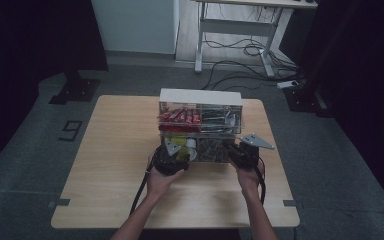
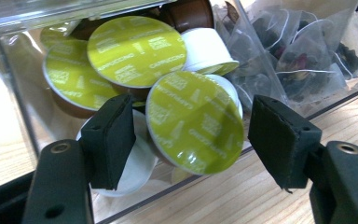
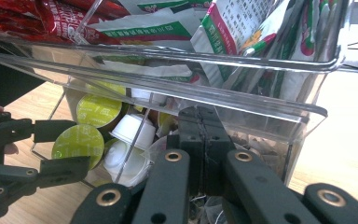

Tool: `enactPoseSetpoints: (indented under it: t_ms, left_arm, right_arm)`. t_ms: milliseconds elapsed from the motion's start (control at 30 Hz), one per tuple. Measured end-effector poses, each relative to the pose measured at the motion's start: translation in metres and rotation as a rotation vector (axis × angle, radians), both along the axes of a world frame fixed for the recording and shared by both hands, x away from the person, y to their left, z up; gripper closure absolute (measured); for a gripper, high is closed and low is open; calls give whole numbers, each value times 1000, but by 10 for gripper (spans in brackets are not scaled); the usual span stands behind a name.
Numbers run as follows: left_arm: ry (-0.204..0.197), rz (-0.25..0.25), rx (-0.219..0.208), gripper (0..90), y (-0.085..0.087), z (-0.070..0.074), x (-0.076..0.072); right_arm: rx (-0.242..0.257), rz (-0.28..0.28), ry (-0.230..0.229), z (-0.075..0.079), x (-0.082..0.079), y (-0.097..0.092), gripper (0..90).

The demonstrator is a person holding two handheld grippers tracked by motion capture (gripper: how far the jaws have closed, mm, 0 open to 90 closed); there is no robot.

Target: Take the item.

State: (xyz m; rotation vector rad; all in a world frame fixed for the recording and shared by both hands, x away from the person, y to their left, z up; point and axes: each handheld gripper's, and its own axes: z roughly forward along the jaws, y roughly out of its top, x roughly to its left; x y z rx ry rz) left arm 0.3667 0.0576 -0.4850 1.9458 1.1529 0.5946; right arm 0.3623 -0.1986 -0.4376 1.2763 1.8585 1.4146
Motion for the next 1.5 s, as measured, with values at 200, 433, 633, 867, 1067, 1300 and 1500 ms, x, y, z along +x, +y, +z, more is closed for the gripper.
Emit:
enactPoseSetpoints:
  t_ms: [200,433,633,867,1067,1300,1500]
  left_arm:
    - [-8,-1,11,355,-5,-3,-1]
    - [-9,-5,4,399,-3,-4,0]
    - [-11,-2,-16,403,0,-1,-3]
    - [-19,-19,-40,404,5,8,-9]
    - [-27,-32,-53,404,9,16,-13]
    - [-45,-39,-58,404,15,23,-20]
    - [-49,-34,-67,404,21,27,-23]
  right_arm:
    - [-1,-2,2,0,0,0,890]
    - [0,-3,1,0,0,0,890]
    - [0,-4,-1,-1,0,0,890]
    - [-2,-7,-1,0,-1,0,890]
    - [-3,-8,-2,0,-1,0,890]
    - [-3,-11,-3,1,-2,-1,890]
    - [-5,-14,-6,1,-3,-1,890]
